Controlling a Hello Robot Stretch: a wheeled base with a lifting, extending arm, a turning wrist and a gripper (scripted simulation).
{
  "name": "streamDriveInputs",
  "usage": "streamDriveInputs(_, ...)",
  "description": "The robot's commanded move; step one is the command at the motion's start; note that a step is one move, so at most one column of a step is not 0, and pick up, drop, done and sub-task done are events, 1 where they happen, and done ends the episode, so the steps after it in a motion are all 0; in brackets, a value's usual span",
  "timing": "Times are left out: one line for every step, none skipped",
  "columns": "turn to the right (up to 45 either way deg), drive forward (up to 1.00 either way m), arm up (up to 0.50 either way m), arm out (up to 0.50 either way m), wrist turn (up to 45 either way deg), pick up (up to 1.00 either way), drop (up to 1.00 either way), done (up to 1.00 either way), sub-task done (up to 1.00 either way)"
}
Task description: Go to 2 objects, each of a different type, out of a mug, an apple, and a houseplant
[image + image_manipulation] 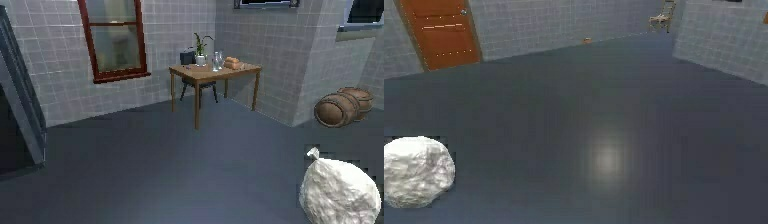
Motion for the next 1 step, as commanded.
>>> streamDriveInputs(0.0, 1.0, 0.0, 0.0, 0.0, 0.0, 0.0, 0.0, 0.0)
